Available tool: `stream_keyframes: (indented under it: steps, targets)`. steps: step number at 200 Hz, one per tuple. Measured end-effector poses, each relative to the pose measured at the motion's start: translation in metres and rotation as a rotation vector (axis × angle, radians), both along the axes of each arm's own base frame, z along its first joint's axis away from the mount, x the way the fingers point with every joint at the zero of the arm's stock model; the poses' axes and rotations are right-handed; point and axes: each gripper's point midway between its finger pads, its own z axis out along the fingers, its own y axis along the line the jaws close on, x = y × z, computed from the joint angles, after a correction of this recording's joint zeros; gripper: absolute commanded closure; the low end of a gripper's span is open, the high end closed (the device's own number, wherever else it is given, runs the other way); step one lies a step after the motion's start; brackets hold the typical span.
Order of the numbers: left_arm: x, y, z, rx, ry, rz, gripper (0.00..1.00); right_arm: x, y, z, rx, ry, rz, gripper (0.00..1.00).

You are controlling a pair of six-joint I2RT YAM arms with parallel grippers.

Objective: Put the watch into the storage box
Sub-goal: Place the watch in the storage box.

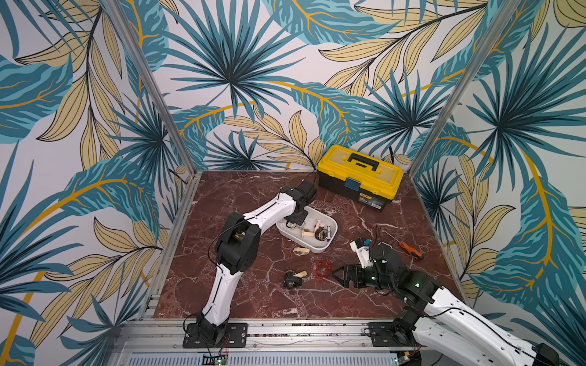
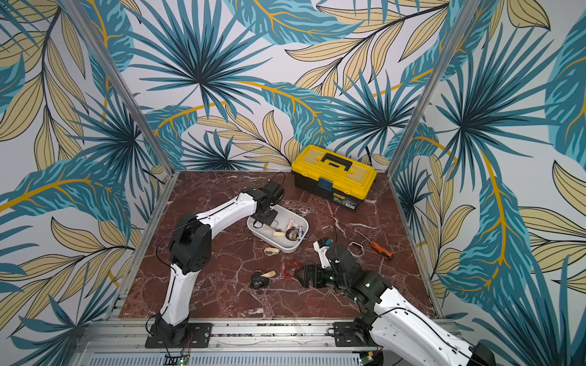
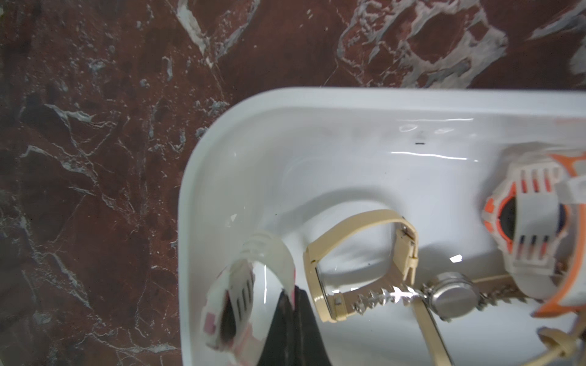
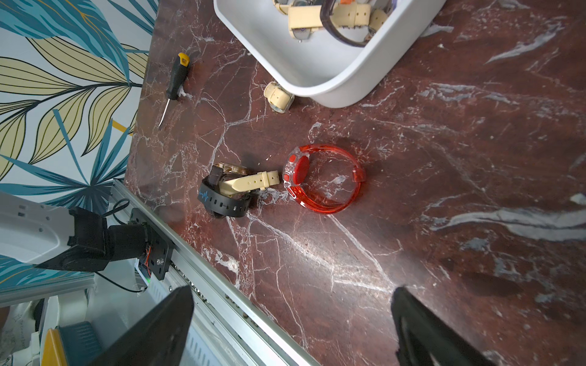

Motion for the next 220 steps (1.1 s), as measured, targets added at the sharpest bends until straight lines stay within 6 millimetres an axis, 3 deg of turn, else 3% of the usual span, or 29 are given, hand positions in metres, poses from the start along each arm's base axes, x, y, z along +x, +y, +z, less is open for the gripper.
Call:
stream_keyframes:
  steps: [63,110,129,170,202,210,220]
  targets:
    - [0.005,0.002,-0.011,0.024,-0.008,0.014,0.96,0.000,0.000,0.001,0.006,-0.001,-0.004,0.00]
    - [0.008,-0.004,-0.010,0.002,-0.031,0.025,0.72,0.000,0.000,0.003,0.011,-0.005,-0.006,0.00]
    - [0.008,-0.006,-0.010,-0.001,-0.034,0.028,0.69,0.000,0.000,0.003,0.012,-0.004,-0.007,0.00]
    - [0.002,-0.004,-0.012,-0.014,-0.033,0.043,0.51,0.000,0.000,0.001,0.008,0.002,-0.007,0.01]
    - [-0.009,-0.002,0.016,-0.074,-0.066,0.062,0.31,0.003,0.002,0.001,-0.005,0.015,-0.008,0.00]
    - [-0.014,-0.001,0.030,-0.106,-0.086,0.062,0.15,0.005,0.003,0.001,-0.010,0.020,-0.010,0.00]
    - [-0.021,0.001,0.051,-0.152,-0.120,0.060,0.08,0.008,0.005,0.000,-0.018,0.026,-0.012,0.00]
